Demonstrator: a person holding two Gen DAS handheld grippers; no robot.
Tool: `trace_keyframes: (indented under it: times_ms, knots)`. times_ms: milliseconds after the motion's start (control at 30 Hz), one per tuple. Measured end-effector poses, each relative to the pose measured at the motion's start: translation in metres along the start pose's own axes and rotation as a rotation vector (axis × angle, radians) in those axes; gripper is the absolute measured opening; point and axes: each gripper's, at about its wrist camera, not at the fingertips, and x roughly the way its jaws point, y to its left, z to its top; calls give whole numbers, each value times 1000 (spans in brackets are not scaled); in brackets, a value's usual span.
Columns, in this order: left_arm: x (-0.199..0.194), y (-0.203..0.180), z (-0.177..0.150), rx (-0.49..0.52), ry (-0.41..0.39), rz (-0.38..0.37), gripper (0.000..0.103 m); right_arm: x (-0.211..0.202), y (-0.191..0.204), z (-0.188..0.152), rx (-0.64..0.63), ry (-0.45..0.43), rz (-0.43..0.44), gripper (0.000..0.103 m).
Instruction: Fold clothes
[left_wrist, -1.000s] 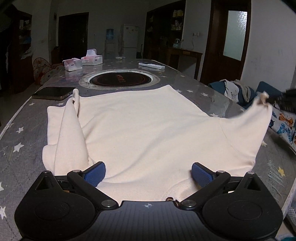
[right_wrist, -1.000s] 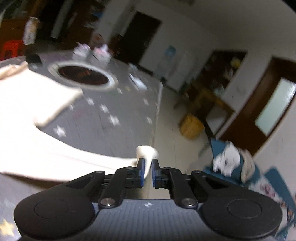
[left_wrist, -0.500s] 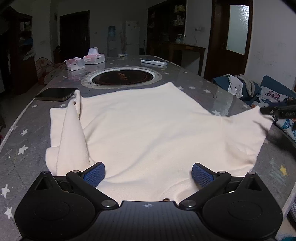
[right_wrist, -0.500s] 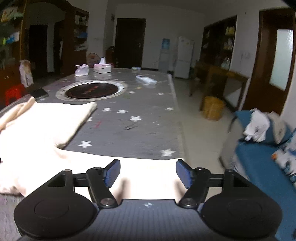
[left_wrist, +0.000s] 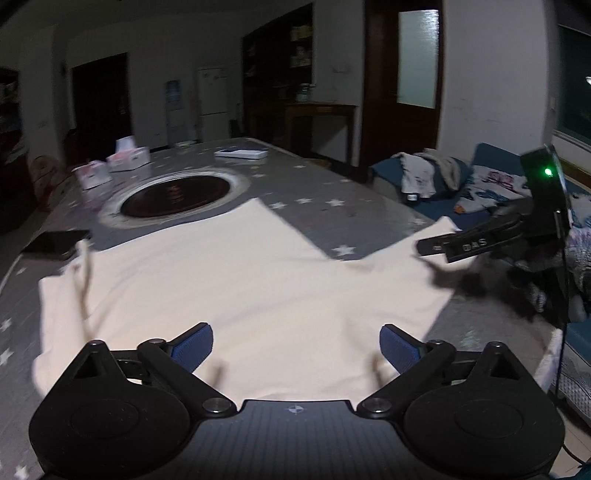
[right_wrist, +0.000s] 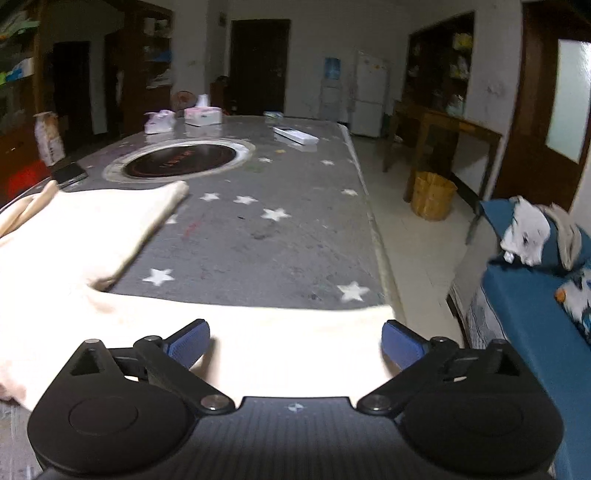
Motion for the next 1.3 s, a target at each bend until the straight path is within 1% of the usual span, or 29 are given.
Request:
trace_keyframes:
  times_ms: [67,133,233,333,400,467,567,667,700,733,800,900,1000,1067,1100,1167,1200,1233,1267,1300]
  knots:
    - [9,-8,0,11,21,-21,84,-3,8,4,-21,-15,26,103]
    - [18,-12,-4,12,51,-37,79,-2,14,8,-30,-20,41,103]
    - [22,-11,-9,-6,79,-61,78,8,21,12,-48,2,48,103]
    - [12,-1,-8,-33,63,-71,77,17,24,12,-59,31,30,103]
    - [2,11,-2,-54,28,-52,77,21,22,9,-41,35,39,103]
    - [-9,30,7,-82,-16,8,77,23,19,7,-22,37,46,103]
    - [-16,68,22,-126,-63,149,77,24,16,5,1,41,61,103]
    - [-10,112,34,-185,-60,315,77,24,13,3,19,45,72,103]
    - [-6,125,37,-198,-53,364,77,24,13,3,19,45,72,103]
    - [-1,137,39,-207,-39,397,77,24,13,3,19,45,72,103]
    - [12,158,43,-232,-9,424,77,24,12,3,23,45,74,103]
    - [32,178,46,-261,32,420,77,24,12,3,28,47,79,103]
    - [51,188,48,-260,62,423,69,25,11,4,30,47,79,103]
    - [62,194,47,-264,83,421,51,25,12,4,31,47,79,103]
    - [64,198,45,-277,96,416,47,25,12,4,31,47,79,103]
    - [67,208,40,-307,113,404,30,25,12,3,32,47,79,103]
    - [67,212,37,-323,115,393,25,25,12,3,32,47,79,103]
    - [66,216,34,-336,114,382,16,25,12,3,32,47,79,103]
    - [63,218,33,-344,107,374,10,25,12,3,32,47,79,103]
    - [58,220,31,-351,97,369,7,25,12,3,33,47,79,103]
